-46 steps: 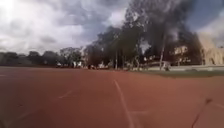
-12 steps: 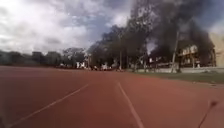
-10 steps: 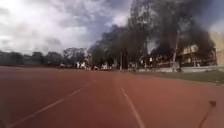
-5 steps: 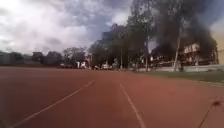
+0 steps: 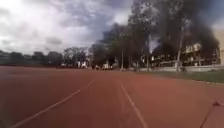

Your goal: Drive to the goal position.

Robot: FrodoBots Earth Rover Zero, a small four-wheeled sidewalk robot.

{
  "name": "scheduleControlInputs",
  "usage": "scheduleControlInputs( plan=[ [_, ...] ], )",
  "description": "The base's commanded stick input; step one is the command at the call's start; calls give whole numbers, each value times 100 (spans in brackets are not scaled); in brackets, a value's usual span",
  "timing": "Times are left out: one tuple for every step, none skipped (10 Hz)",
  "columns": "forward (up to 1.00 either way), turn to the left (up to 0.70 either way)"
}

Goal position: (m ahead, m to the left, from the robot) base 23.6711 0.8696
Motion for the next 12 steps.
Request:
scheduleControlInputs(
  plan=[
    [70, 0],
    [70, 0],
    [70, 0],
    [70, 0],
    [70, 0],
    [70, 0],
    [70, 0],
    [70, 0],
    [70, 0],
    [70, 0],
    [70, 0],
    [70, 0]
  ],
)
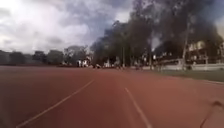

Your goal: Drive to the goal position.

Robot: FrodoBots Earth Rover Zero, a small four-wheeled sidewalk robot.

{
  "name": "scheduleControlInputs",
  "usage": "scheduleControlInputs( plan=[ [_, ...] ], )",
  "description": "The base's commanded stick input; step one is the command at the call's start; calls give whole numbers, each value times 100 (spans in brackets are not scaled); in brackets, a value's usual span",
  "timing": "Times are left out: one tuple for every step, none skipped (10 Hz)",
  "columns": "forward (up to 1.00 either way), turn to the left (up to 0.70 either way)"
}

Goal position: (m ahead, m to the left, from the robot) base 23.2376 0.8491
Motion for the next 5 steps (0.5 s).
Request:
scheduleControlInputs(
  plan=[
    [70, 0],
    [70, 0],
    [70, 0],
    [70, 0],
    [70, 0]
  ],
)
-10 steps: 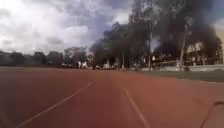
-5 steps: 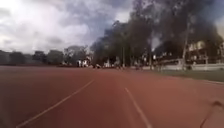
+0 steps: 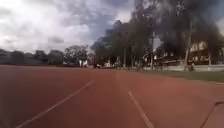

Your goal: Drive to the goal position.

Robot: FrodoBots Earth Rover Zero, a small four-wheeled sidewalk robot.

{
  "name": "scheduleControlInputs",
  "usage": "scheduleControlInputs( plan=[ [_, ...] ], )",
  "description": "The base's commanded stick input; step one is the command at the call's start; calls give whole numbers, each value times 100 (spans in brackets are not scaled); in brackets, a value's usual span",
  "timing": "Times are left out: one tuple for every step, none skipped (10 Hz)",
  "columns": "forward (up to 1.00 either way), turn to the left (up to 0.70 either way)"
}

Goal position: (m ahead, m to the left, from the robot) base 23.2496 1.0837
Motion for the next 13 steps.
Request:
scheduleControlInputs(
  plan=[
    [70, 0],
    [70, 0],
    [70, 0],
    [70, 0],
    [70, 0],
    [70, 0],
    [70, 0],
    [70, 0],
    [70, 0],
    [70, 0],
    [70, 0],
    [70, 0],
    [70, 0]
  ],
)
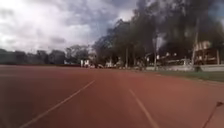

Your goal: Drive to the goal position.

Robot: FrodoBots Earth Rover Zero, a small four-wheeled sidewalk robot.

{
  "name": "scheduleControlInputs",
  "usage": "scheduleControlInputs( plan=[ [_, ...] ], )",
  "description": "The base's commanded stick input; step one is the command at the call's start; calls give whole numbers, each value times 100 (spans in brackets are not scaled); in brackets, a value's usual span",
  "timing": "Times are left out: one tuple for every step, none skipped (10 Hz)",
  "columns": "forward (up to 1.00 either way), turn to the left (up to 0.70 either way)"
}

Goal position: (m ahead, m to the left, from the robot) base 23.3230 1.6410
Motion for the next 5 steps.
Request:
scheduleControlInputs(
  plan=[
    [70, 0],
    [70, 0],
    [70, 0],
    [70, 0],
    [70, 0]
  ],
)
